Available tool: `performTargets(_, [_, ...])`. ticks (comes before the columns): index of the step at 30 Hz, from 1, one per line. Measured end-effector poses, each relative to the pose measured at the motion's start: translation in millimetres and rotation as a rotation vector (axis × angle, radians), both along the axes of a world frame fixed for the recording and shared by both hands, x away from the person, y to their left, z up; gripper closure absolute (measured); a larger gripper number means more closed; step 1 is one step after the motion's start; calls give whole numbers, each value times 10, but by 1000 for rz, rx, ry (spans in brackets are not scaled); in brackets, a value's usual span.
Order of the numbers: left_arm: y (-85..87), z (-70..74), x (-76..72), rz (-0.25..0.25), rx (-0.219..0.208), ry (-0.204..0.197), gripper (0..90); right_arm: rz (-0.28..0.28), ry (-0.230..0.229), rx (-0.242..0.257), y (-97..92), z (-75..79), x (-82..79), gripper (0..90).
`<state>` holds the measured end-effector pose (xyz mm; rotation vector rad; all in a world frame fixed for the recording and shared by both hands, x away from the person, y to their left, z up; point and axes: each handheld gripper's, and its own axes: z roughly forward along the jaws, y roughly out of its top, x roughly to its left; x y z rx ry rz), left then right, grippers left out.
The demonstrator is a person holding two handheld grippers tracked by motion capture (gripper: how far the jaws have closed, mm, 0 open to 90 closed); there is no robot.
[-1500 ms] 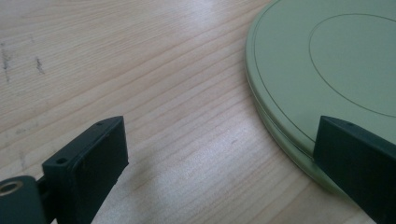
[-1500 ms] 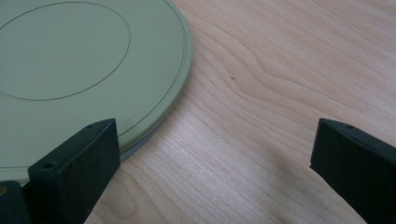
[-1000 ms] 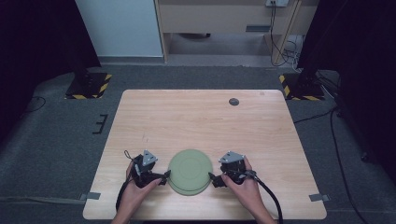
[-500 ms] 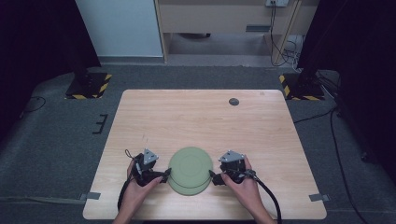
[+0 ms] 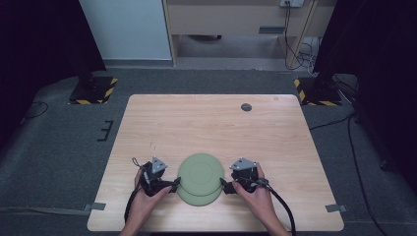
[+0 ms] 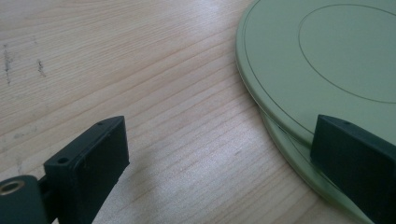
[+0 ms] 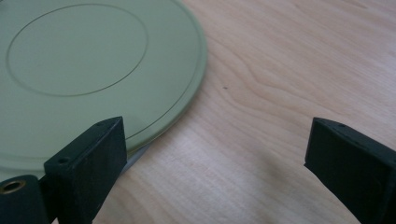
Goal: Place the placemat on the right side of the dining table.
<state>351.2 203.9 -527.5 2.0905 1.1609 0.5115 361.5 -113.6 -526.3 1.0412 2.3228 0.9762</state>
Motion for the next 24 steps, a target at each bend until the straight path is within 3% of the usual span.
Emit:
performTargets(10, [-18, -2, 50, 30, 0, -15, 33, -15, -19, -3, 8, 1, 55, 55])
performTargets(14, [-12, 8, -21, 5, -4, -3, 38, 0, 11, 26, -25, 66, 48, 70])
performTargets(19, [-16, 50, -102, -18, -12, -8, 32, 34, 84, 10, -65, 165, 127, 69])
performTargets(24, [-62, 28, -122, -51, -18, 8, 30, 53, 121, 8, -13, 244, 255, 92])
